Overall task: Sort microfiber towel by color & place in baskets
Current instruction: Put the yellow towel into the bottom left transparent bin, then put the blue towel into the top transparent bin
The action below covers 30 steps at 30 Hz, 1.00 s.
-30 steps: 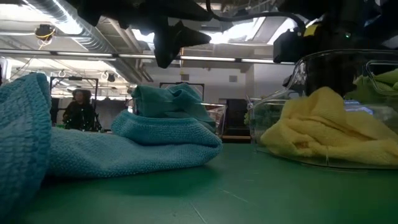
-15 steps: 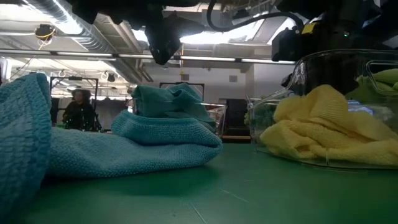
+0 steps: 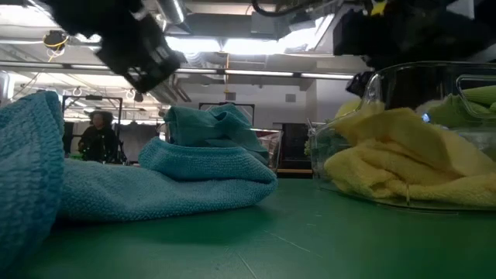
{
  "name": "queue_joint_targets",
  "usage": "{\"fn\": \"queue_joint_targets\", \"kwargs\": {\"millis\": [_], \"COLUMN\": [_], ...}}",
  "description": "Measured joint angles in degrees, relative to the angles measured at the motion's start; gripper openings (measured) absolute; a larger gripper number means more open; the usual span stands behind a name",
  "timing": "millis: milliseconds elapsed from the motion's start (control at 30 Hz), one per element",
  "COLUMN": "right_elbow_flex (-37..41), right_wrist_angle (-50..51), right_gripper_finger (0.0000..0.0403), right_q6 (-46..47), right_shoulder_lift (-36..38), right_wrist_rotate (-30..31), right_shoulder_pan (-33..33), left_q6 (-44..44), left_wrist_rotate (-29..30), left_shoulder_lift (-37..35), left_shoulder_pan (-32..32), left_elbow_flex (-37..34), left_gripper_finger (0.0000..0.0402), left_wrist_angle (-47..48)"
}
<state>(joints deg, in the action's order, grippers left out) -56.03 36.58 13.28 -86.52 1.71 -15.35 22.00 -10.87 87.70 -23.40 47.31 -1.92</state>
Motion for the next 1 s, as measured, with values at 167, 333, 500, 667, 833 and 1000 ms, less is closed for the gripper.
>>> {"fn": "queue_joint_targets", "kwargs": {"millis": [167, 333, 500, 667, 833, 1000], "right_elbow_flex": [-4.7, -8.4, -10.3, -11.1, -11.1, -11.1], "right_wrist_angle": [6.5, 9.9, 10.4, 10.4, 10.4, 10.4], "right_gripper_finger": [0.0221, 0.022, 0.022, 0.022, 0.022, 0.022], "right_q6": [0.0, 0.0, 0.0, 0.0, 0.0, 0.0], "right_shoulder_lift": [0.0, 0.0, 0.0, 0.0, 0.0, 0.0], "right_wrist_rotate": [0.0, 0.0, 0.0, -0.1, -1.3, -1.4], "right_shoulder_pan": [0.0, 0.0, 0.0, 0.0, 0.0, 0.0], "left_q6": [0.0, -0.1, 3.4, 8.7, 10.5, 10.5], "left_wrist_rotate": [0.9, 6.2, 14.5, 14.8, 14.3, 18.2], "left_shoulder_lift": [0.0, 0.0, 0.0, 0.0, 0.0, 0.0], "left_shoulder_pan": [-5.3, -9.8, -11.8, -11.8, -11.8, -11.8], "left_elbow_flex": [0.0, 0.0, 0.0, 0.0, 0.0, 0.0], "left_gripper_finger": [0.0155, 0.0155, 0.0155, 0.0155, 0.0155, 0.0155], "left_wrist_angle": [0.2, 1.1, 4.7, 5.8, 6.9, 10.2]}}
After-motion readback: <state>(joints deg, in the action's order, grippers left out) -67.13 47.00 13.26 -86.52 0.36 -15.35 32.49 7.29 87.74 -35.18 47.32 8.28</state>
